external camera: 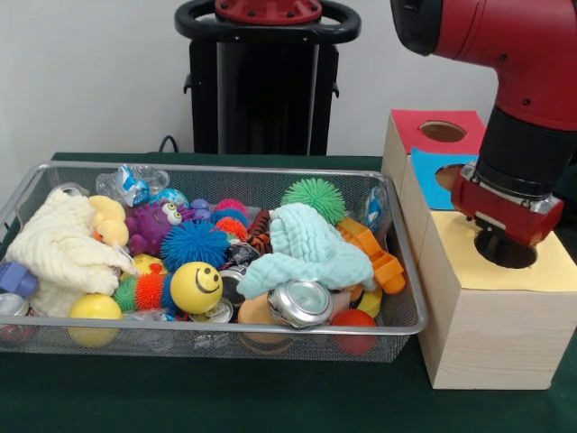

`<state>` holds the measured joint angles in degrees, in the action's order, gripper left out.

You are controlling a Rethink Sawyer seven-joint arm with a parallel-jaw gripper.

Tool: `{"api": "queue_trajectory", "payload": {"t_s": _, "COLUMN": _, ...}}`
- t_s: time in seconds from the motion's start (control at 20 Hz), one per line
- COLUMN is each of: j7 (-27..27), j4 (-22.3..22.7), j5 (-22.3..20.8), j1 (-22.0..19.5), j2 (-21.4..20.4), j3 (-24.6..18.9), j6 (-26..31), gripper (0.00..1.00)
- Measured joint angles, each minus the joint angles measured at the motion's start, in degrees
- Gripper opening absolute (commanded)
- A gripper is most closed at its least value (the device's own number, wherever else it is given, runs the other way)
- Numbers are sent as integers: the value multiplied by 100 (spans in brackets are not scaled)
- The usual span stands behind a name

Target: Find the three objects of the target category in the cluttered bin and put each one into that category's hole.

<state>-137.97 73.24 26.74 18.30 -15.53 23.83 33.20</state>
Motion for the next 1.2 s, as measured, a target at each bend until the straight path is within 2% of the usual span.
{"api": "queue_trajectory", "payload": {"t_s": 0.2, "j7": 0, "j4": 0, "j5": 0, "j1": 0, "j2": -14, "j3": 0, "j6": 0, "gripper": 0}}
{"api": "queue_trajectory", "payload": {"t_s": 0.25, "j7": 0, "j4": -2, "j5": 5, "j1": 0, "j2": -34, "j3": -1, "j6": -9, "gripper": 100}}
{"api": "queue_trajectory", "payload": {"t_s": 0.9, "j7": 1, "j4": -46, "j5": 107, "j1": 6, "j2": -61, "j3": -1, "j6": -8, "gripper": 100}}
{"api": "queue_trajectory", "payload": {"t_s": 0.95, "j7": 0, "j4": -45, "j5": 111, "j1": 6, "j2": -61, "j3": -1, "j6": -6, "gripper": 0}}
{"api": "queue_trajectory", "payload": {"t_s": 1.2, "j7": 0, "j4": -44, "j5": 118, "j1": 6, "j2": -95, "j3": 0, "j6": -7, "gripper": 0}}
